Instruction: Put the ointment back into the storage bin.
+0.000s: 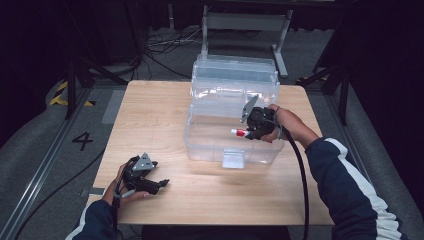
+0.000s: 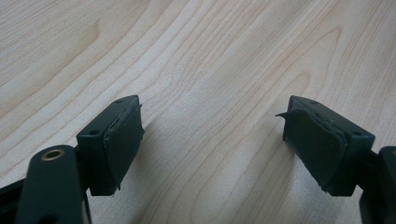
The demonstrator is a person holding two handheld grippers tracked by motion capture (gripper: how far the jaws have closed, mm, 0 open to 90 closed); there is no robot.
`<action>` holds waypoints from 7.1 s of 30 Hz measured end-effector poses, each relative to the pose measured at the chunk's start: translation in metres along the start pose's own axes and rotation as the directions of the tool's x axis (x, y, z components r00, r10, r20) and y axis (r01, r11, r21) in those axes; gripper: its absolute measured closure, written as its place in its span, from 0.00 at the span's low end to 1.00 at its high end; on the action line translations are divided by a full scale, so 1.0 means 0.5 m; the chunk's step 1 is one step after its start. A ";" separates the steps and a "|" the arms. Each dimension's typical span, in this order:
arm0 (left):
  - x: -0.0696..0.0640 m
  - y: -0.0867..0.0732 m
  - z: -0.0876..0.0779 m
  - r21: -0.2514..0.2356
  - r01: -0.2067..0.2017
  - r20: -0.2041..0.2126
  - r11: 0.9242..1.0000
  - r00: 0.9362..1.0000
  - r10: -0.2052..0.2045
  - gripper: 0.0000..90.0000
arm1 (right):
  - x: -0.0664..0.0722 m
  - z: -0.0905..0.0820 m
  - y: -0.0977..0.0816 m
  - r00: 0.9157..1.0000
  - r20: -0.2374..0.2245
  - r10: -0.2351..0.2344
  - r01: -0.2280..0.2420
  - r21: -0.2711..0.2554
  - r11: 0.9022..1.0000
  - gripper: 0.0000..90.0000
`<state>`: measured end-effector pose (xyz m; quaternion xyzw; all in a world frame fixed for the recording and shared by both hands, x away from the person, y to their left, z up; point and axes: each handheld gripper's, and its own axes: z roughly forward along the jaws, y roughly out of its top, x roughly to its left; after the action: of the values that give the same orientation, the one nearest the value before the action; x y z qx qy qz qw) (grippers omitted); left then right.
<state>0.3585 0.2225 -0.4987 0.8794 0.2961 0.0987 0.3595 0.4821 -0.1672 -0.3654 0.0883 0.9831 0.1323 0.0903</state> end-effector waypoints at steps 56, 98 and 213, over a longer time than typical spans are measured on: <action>0.000 0.001 0.001 0.000 0.000 0.002 1.000 1.000 0.000 0.22 | 0.002 0.076 -0.045 0.998 -0.066 0.009 -0.003 0.100 0.995 0.78; -0.001 0.001 0.001 0.001 0.006 -0.005 1.000 1.000 -0.006 0.22 | 0.012 -0.003 -0.129 0.989 0.049 0.142 -0.122 -0.289 0.949 0.65; -0.075 0.367 0.128 0.244 -0.375 0.137 0.894 0.926 0.351 0.81 | -0.210 -0.078 0.012 0.964 0.214 0.157 -0.112 -0.208 0.972 0.86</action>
<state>0.4355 0.0595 -0.4166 0.9628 0.1208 0.0841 0.2265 0.5769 -0.1917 -0.3105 0.1605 0.9402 0.2224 0.2019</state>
